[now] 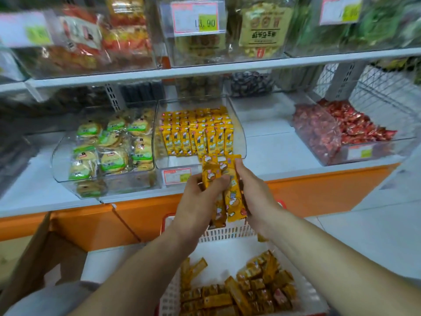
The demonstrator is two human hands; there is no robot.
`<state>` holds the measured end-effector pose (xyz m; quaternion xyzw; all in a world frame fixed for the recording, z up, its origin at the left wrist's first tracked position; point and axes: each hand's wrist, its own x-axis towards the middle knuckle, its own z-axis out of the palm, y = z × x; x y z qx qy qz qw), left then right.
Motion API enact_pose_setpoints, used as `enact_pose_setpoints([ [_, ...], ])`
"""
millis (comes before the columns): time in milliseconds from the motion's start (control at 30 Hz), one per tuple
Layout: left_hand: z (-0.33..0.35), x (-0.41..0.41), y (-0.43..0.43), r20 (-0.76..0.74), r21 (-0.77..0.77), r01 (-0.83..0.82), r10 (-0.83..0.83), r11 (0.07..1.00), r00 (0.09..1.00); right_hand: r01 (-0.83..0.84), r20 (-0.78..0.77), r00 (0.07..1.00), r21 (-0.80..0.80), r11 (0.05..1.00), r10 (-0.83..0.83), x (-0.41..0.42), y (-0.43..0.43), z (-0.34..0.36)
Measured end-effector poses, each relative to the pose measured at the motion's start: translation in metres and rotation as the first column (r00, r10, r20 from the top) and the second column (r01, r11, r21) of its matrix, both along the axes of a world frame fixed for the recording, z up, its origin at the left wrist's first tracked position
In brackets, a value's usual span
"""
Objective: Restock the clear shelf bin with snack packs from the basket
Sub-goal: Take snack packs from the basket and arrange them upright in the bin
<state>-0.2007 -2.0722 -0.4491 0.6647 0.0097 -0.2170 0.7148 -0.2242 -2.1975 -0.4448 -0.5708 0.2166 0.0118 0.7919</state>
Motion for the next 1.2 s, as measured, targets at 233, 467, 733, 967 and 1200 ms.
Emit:
enact_pose_setpoints([
  [233, 0.006, 0.014, 0.015, -0.024, 0.006, -0.017, 0.017, 1.0, 1.0, -0.119, 0.145, 0.983, 0.057, 0.991, 0.11, 0.006, -0.015, -0.003],
  [467, 0.01, 0.011, 0.017, -0.085, -0.064, 0.024, -0.029, 0.998, 0.996, -0.037, 0.193, 0.979, -0.114, 0.993, 0.058, 0.007, -0.013, -0.01],
  [733, 0.023, 0.028, 0.029, -0.11, -0.106, -0.041, 0.029, 0.993, 0.994, 0.025, 0.175, 0.984, -0.217, 0.976, 0.014, 0.008, -0.022, -0.008],
  [967, 0.045, 0.053, 0.061, -0.053, -0.104, -0.16, 0.155, 0.982, 0.986, 0.044, 0.177, 0.984, -0.181, 0.983, -0.011, 0.011, -0.026, -0.001],
  [1200, 0.052, 0.079, 0.093, 0.114, -0.034, -0.202, 0.204, 0.979, 0.972, 0.167, 0.305, 0.952, -0.449, 0.878, -0.025, 0.055, -0.02, 0.016],
])
